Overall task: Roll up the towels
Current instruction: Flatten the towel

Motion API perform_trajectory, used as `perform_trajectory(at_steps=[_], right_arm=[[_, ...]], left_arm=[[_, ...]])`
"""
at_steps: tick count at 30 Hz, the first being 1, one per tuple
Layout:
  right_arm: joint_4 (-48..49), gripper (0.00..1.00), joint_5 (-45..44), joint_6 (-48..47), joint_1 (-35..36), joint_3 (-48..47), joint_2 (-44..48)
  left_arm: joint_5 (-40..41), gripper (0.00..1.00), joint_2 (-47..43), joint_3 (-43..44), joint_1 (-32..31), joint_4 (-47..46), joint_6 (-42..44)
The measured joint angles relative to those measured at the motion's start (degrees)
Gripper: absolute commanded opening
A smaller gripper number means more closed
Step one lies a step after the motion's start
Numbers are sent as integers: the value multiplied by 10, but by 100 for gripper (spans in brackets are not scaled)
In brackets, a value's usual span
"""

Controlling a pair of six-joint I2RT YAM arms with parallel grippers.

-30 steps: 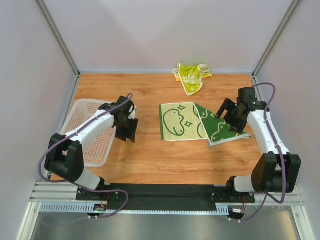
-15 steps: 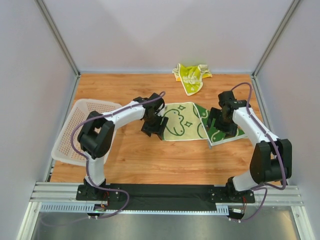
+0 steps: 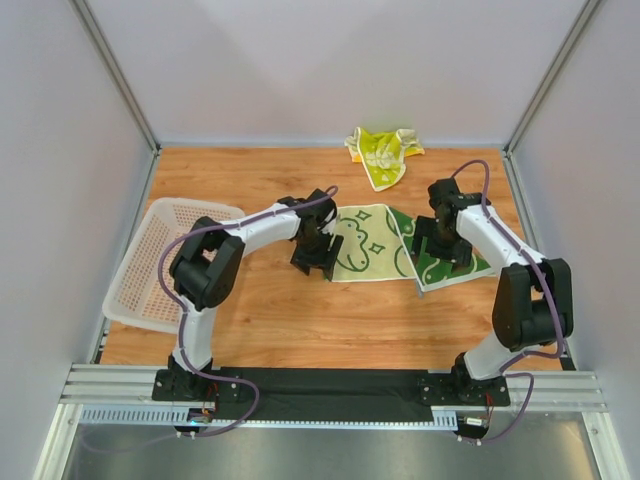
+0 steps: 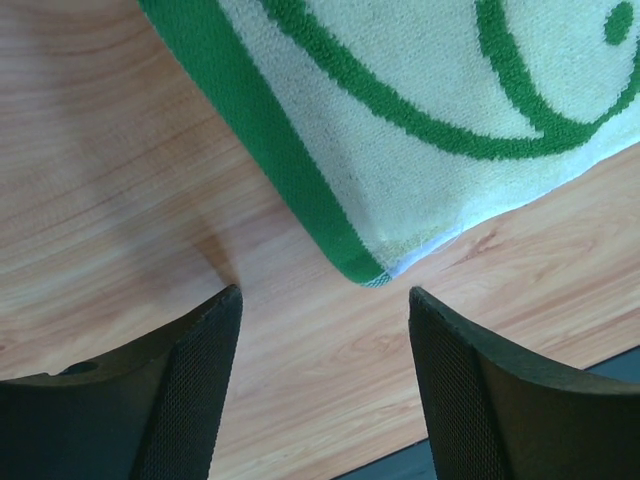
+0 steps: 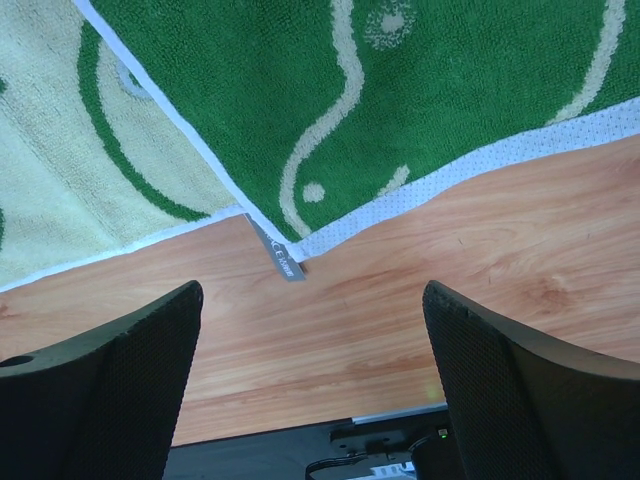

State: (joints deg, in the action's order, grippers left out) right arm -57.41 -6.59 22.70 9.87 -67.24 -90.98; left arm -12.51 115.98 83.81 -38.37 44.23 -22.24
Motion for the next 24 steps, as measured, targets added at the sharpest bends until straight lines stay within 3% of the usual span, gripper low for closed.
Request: perform_trajectory(at_steps=[9, 10, 12, 14, 18, 24], right_arm=[[-3, 87, -4, -9, 3, -11, -31], [-3, 87, -4, -10, 4, -11, -34], [-3, 86, -4, -12, 8, -11, -39], [-3, 86, -4, -14, 15, -11, -41], [2, 84, 2, -16, 36, -7, -45], [22, 71, 24, -15, 51, 22, -61]], left_arm=[[30, 37, 50, 65, -20, 14, -2], [32, 27, 54, 70, -22, 15, -2], [39, 18, 56, 71, -24, 16, 0], [45, 3, 56, 70, -24, 16, 1], [52, 0, 52, 62, -25, 10, 2], [72, 0, 25, 23, -25, -3, 3]])
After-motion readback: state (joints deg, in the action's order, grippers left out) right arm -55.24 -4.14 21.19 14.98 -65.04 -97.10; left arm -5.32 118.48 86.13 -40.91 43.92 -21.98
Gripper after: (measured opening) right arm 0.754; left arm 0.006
